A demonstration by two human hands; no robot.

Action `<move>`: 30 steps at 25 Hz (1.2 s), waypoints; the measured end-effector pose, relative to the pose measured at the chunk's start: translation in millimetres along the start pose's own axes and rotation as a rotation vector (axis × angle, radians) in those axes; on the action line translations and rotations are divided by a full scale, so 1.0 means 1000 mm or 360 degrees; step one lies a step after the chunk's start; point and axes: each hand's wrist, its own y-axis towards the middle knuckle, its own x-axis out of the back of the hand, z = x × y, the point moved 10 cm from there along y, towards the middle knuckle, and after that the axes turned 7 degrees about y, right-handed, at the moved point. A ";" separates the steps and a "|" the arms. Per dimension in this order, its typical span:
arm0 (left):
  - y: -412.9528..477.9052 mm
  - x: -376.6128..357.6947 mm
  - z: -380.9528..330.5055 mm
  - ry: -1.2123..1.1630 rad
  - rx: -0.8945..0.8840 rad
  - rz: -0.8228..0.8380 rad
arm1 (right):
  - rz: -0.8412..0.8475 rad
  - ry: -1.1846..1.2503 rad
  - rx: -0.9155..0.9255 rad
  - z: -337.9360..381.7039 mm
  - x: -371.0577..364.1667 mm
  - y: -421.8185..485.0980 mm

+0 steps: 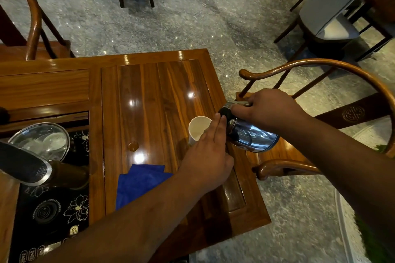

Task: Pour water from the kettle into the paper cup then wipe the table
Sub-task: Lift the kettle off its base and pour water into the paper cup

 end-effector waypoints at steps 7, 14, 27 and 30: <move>-0.003 0.006 0.003 -0.0015 0.0024 -0.0023 | 0.0007 -0.0077 0.0069 0.018 0.003 0.002; -0.004 0.005 0.007 -0.0070 0.0054 -0.0062 | -0.0011 -0.0145 0.0113 0.025 0.004 0.004; -0.005 0.009 0.008 -0.0081 0.0065 -0.0027 | -0.0009 -0.0153 0.0108 0.031 0.005 0.004; -0.005 0.008 0.009 -0.0083 0.0074 -0.0014 | 0.0002 -0.0186 0.0126 0.034 0.008 0.003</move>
